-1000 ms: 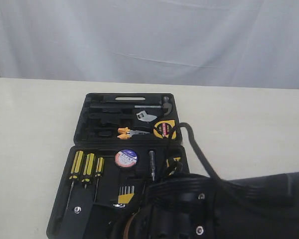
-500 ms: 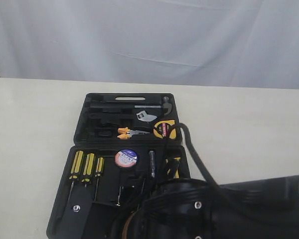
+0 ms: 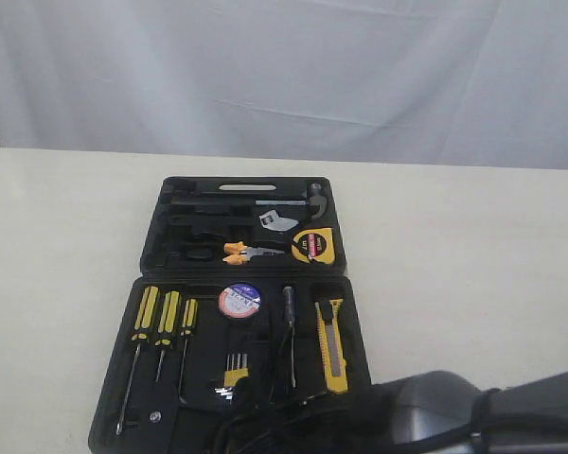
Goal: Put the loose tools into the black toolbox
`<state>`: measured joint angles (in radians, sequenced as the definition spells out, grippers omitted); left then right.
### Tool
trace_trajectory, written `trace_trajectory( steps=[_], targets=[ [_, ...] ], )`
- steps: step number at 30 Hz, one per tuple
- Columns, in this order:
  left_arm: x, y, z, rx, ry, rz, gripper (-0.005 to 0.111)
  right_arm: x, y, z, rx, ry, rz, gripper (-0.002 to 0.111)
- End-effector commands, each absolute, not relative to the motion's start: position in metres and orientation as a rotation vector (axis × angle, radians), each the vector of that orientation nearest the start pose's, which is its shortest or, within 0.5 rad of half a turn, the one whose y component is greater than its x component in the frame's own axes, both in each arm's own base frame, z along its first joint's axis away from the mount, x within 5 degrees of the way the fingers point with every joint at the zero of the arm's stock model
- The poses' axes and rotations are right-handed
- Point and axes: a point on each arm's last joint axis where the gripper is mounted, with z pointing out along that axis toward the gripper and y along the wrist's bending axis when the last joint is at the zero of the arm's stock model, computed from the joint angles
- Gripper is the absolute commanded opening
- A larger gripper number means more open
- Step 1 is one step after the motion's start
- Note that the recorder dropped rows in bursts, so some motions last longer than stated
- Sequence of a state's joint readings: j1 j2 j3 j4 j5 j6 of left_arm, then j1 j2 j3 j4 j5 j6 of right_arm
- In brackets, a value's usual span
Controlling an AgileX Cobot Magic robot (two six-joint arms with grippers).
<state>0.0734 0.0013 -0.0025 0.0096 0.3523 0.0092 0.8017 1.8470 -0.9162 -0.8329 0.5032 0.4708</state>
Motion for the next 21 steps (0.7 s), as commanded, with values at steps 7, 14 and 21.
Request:
trace_trajectory(
  steps=[7,14,21],
  targets=[
    [0.053,0.004,0.182,-0.056,1.825,0.053,0.000,0.254,0.221,0.118,-1.383,2.284,-0.322,0.059],
    [0.053,0.004,0.182,-0.056,1.825,0.053,0.000,0.256,0.222,0.112,-1.399,2.287,-0.333,0.058],
    [0.053,0.004,0.182,-0.056,1.825,0.053,0.000,0.256,0.222,0.103,-1.423,2.299,-0.350,0.015]
  ],
)
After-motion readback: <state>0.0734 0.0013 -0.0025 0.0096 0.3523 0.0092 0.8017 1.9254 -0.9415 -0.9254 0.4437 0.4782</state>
